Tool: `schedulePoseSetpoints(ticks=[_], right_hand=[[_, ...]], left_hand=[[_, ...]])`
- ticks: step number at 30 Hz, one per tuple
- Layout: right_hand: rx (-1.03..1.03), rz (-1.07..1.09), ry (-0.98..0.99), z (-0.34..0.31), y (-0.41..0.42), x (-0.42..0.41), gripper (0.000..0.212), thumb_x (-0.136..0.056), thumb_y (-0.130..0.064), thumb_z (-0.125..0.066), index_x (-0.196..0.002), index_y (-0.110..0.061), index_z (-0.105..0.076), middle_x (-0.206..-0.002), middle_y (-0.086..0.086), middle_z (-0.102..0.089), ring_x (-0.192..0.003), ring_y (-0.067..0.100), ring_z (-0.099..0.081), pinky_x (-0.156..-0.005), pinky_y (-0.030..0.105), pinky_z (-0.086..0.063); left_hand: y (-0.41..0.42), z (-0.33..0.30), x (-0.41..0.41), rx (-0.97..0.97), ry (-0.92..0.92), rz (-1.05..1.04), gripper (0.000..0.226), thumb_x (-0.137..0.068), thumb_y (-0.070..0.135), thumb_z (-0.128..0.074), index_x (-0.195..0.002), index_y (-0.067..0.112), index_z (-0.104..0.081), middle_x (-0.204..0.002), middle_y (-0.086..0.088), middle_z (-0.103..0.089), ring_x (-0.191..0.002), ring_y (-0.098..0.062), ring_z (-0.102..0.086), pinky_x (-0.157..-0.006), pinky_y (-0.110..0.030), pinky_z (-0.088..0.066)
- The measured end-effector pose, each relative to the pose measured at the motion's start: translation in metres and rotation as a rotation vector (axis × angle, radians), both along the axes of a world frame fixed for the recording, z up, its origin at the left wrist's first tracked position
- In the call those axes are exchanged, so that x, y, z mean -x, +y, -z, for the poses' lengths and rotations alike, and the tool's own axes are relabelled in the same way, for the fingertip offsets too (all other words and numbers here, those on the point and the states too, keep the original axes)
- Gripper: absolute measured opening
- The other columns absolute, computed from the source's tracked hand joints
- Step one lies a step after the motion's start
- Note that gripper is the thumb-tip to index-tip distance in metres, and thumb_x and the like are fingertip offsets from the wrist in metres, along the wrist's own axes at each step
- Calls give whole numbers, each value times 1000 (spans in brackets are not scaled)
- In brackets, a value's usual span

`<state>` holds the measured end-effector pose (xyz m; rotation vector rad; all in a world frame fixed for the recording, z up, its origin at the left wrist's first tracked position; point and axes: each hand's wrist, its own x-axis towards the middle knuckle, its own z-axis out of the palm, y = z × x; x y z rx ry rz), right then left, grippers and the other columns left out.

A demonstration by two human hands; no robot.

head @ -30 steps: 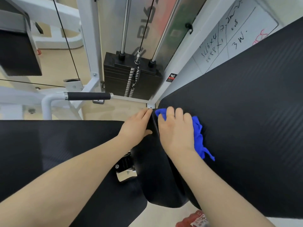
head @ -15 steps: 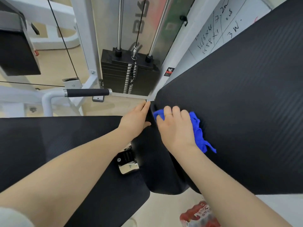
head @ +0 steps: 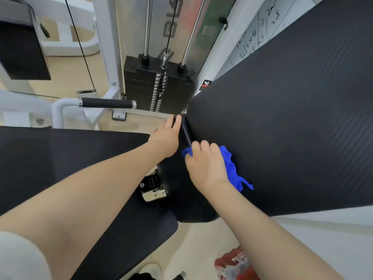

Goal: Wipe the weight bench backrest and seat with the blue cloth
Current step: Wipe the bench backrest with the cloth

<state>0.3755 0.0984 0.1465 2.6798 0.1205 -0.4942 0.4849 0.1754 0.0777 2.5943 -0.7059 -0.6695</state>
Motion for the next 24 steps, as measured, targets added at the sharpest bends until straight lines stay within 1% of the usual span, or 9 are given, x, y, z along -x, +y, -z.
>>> schedulePoseSetpoints(ticks=[3,5,7,10,12,14,17,21,24], right_hand=[[103,44,-294,-30,-18,-15,8,-76,-16,-59,-82,-19,-63,-90,4,-54,-80,24,-49,-65,33,-31],[96,134,-413,-48,-35,-30,12,-79,-13,-55,-87,-19,-60,-96,5,-52,-84,26,-46,-68,34,-28],[40,203,-382,-51,-40,-32,19,-84,-8,-44,-96,-17,-56,-105,7,-48,-88,26,-38,-71,36,-26],[54,82,-316,-33,-22,-6,11,-77,-12,-50,-79,-18,-59,-88,3,-53,-77,24,-44,-64,34,-28],[50,-76,-198,-21,-13,18,17,-77,-16,-50,-77,-20,-66,-84,0,-54,-77,22,-48,-64,32,-31],[3,-102,-46,-25,-19,25,25,-87,-16,-42,-96,-19,-65,-97,2,-50,-91,24,-45,-71,33,-25],[85,-22,-192,-51,-40,3,24,-87,-15,-44,-98,-22,-64,-95,4,-44,-87,26,-40,-70,34,-23],[184,43,-389,-58,-43,2,9,-74,-13,-59,-69,-21,-61,-75,3,-36,-68,22,-29,-62,33,-23],[115,-133,-104,-30,-23,40,13,-82,-12,-51,-81,-18,-62,-83,3,-45,-73,23,-38,-63,35,-24]], left_hand=[[5,3,24,70,-109,64,77,-87,-3,-41,-149,17,0,-159,-1,3,-146,-23,-8,-117,-40,-22],[8,7,37,141,-166,92,73,-87,-4,-40,-149,15,-6,-159,-1,-2,-147,-22,-8,-119,-39,-19],[9,6,50,226,-159,62,65,-89,-3,-39,-148,12,-15,-158,-4,-11,-146,-22,-13,-119,-36,-18],[5,3,67,236,-120,90,61,-90,1,-40,-147,8,-19,-157,-8,-16,-144,-24,-18,-118,-35,-19],[2,4,78,151,-51,114,66,-90,5,-42,-148,7,-12,-159,-9,-5,-143,-25,-21,-116,-37,-25],[2,4,81,77,-14,151,72,-89,5,-43,-148,7,-2,-158,-9,6,-138,-24,-31,-112,-37,-30],[7,0,79,17,-28,192,78,-87,5,-43,-149,10,3,-158,-4,14,-133,-21,-35,-112,-38,-28],[6,-10,79,-131,-65,181,78,-87,5,-40,-149,16,6,-157,4,19,-89,-20,-50,-68,-30,-43],[2,-16,77,-179,-55,176,77,-88,5,-41,-149,18,5,-157,7,19,-64,-16,-46,-57,-28,-40]])
